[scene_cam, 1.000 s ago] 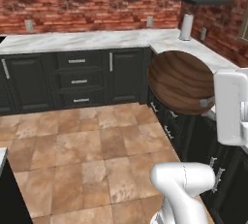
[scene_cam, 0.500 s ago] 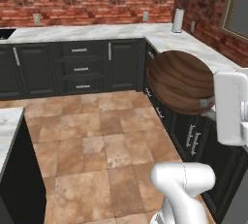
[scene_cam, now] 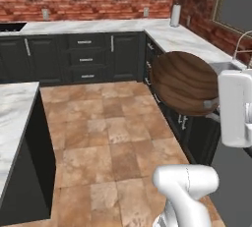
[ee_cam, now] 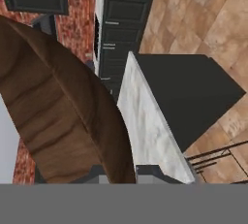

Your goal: Take the smaller bowl and place it next to the appetizer plate on the dining counter , and place the larger bowl next to the plate with cooked food.

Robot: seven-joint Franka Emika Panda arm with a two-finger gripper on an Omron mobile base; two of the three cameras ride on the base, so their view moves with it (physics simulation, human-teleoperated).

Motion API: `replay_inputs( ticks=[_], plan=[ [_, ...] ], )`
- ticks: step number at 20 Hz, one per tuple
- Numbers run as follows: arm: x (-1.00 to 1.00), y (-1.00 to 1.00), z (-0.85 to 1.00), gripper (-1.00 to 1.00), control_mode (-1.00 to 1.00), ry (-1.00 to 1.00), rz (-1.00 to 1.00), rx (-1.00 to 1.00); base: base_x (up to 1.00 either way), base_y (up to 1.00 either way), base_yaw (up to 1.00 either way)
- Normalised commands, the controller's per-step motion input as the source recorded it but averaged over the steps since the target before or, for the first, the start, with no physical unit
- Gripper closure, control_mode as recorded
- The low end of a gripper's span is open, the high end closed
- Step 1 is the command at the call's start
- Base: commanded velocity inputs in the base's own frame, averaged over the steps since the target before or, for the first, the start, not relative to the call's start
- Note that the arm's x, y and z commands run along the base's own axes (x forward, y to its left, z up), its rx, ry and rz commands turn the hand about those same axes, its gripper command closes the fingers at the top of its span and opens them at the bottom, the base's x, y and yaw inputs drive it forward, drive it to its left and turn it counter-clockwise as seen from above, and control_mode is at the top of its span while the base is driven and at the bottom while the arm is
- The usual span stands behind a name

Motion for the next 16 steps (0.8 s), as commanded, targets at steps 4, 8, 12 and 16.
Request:
replay_inputs(
  ticks=[4,8,12,16],
  plan=[
    [0.00,0.00,0.00,1.00,1.00,0.00,0.00,0.00,-1.00,0.36,0.00],
    [0.00,0.00,0.00,1.00,1.00,0.00,0.00,0.00,-1.00,0.57,0.00],
    [0.00,0.00,0.00,1.00,1.00,0.00,0.00,0.00,-0.87,1.00,-0.01],
    [0.00,0.00,0.00,1.00,1.00,0.00,0.00,0.00,-0.30,1.00,-0.03]
  ],
)
